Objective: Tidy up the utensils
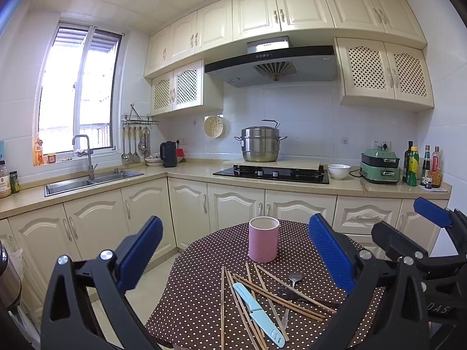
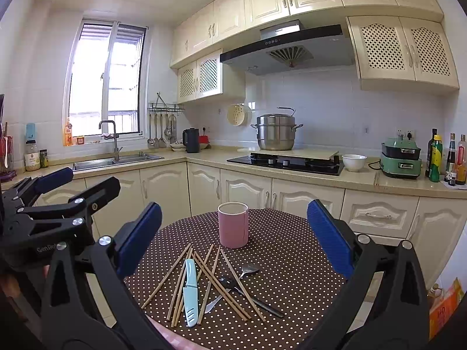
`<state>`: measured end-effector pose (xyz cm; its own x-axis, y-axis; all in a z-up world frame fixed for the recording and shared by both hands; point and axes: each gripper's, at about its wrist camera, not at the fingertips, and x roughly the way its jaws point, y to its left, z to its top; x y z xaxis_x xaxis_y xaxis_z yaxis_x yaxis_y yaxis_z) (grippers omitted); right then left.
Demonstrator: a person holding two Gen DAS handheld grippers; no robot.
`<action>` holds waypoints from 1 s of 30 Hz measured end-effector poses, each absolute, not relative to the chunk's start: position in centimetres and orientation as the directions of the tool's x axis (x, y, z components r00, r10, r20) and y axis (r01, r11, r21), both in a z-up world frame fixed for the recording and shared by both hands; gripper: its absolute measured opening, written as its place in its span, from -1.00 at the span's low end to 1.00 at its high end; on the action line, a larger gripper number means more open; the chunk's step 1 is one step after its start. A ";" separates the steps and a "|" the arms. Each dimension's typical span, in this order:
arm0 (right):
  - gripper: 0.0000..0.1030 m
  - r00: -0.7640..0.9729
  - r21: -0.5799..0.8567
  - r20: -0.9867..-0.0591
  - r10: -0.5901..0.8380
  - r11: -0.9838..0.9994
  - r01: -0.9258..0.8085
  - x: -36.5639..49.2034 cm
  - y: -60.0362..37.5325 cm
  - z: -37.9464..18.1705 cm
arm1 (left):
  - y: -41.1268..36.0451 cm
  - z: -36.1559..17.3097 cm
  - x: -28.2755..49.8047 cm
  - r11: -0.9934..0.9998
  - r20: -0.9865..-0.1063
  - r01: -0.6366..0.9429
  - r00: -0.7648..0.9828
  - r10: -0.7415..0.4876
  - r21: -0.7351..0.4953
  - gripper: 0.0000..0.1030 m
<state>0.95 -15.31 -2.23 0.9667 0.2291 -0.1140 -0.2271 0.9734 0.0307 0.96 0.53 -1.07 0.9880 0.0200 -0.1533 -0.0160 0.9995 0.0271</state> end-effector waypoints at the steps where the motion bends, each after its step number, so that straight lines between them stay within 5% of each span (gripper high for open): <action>1: 0.90 0.967 0.031 -0.115 0.229 0.973 -0.227 1.0 -15.3 -2.3 | 0.5 -1.1 1.0 1.000 -0.155 -0.015 0.988 0.019 0.027 0.91; 18: 0.90 0.941 0.045 -0.219 0.257 0.966 -0.254 4.9 -15.1 -5.1 | 0.5 -3.9 4.8 1.000 -0.242 -0.015 0.970 0.019 0.018 0.91; 24: 0.89 0.920 0.019 -0.338 0.198 0.979 -0.204 10.0 -15.3 -7.1 | 2.3 -6.2 10.2 1.000 -0.387 0.000 0.922 -0.003 -0.006 0.91; 30: 0.89 0.870 -0.034 -0.453 0.195 0.971 -0.236 15.0 -15.5 -9.9 | 5.6 -11.3 17.0 0.995 -0.633 0.041 0.768 -0.092 -0.094 0.90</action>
<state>14.98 -15.46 -9.85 0.8697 0.1954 -0.4533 -0.2359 0.9712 -0.0341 17.02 5.55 -11.32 0.7683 -0.0915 -0.6335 0.0414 0.9948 -0.0935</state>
